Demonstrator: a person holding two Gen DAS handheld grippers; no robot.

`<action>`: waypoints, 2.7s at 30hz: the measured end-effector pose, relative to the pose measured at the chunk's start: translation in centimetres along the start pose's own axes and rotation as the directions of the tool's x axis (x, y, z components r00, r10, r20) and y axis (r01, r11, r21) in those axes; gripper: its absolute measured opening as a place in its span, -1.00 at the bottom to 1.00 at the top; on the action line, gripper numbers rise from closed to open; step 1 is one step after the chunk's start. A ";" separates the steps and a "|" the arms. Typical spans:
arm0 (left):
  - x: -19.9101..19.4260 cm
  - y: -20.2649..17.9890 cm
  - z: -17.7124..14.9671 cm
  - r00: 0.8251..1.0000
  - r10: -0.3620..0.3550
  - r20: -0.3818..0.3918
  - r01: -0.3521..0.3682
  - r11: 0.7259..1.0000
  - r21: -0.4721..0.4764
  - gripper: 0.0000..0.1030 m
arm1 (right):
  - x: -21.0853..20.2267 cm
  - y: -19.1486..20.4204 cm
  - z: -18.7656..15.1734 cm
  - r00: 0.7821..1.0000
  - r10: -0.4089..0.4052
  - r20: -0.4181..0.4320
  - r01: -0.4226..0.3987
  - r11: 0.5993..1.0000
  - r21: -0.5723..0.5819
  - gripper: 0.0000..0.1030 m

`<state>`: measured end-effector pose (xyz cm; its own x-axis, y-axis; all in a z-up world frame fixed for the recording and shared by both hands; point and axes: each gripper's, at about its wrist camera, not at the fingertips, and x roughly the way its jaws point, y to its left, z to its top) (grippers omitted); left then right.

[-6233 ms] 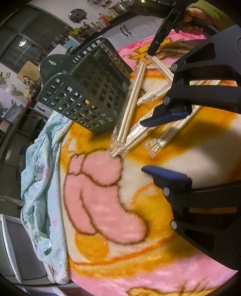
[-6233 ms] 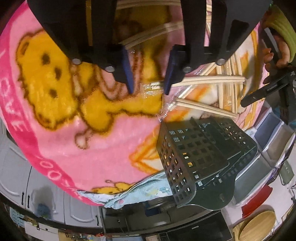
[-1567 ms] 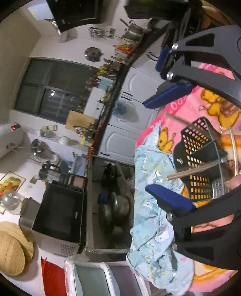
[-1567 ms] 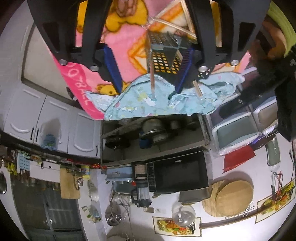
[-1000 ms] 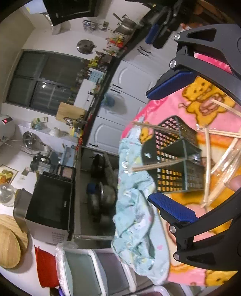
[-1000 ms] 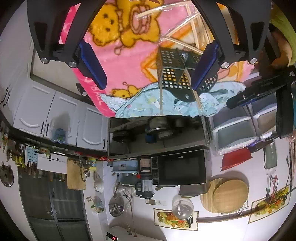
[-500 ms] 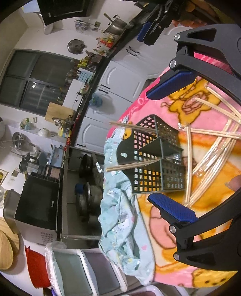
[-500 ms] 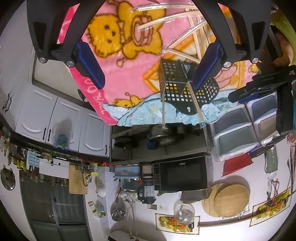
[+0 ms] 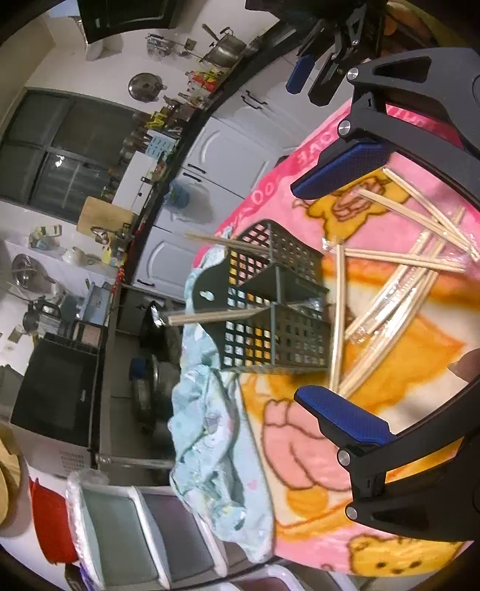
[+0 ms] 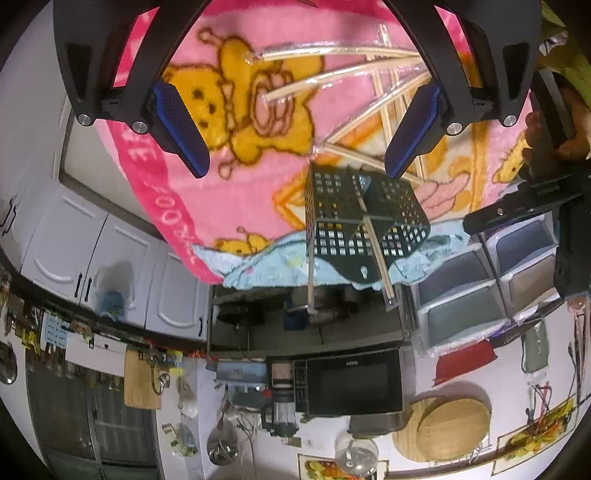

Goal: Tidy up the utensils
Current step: 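Withdraw both tools from the caddy back toward the chopstick pile, then close the left tool on another wrapped chopstick while the right tool grasps one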

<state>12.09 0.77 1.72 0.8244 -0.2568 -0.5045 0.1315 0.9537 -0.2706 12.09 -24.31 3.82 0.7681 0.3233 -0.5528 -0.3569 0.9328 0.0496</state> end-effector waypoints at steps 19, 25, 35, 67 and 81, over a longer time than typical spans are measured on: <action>2.6 2.8 -4.9 0.983 0.043 -0.179 -0.052 0.998 -0.046 0.80 | 5.4 -1.0 -4.4 0.979 0.049 -0.198 -0.040 0.998 0.050 0.80; 4.8 4.4 -6.0 0.974 0.065 -0.219 -0.080 0.995 -0.060 0.80 | 7.3 -2.1 -5.7 0.969 0.025 -0.245 -0.011 0.998 0.056 0.80; 7.8 8.2 -6.0 0.965 0.084 -0.248 -0.110 0.990 -0.093 0.80 | 10.0 -3.5 -6.5 0.951 0.025 -0.307 0.000 0.997 0.082 0.63; 11.4 13.1 -4.9 0.936 0.005 -0.353 -0.061 0.987 -0.148 -0.64 | 13.6 -4.4 -7.8 0.911 0.121 -0.395 -0.054 0.983 0.175 0.12; 10.1 14.1 -5.1 0.947 -0.015 -0.321 -0.059 0.974 -0.218 -0.92 | 13.7 -5.6 -8.2 0.910 0.143 -0.389 -0.055 0.972 0.228 -0.42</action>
<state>19.46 10.84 -11.42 0.6018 -0.3074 -0.7371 -0.0406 0.9100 -0.4126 20.23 -26.38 -10.81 0.4407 0.3657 -0.8198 -0.2685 0.9252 0.2683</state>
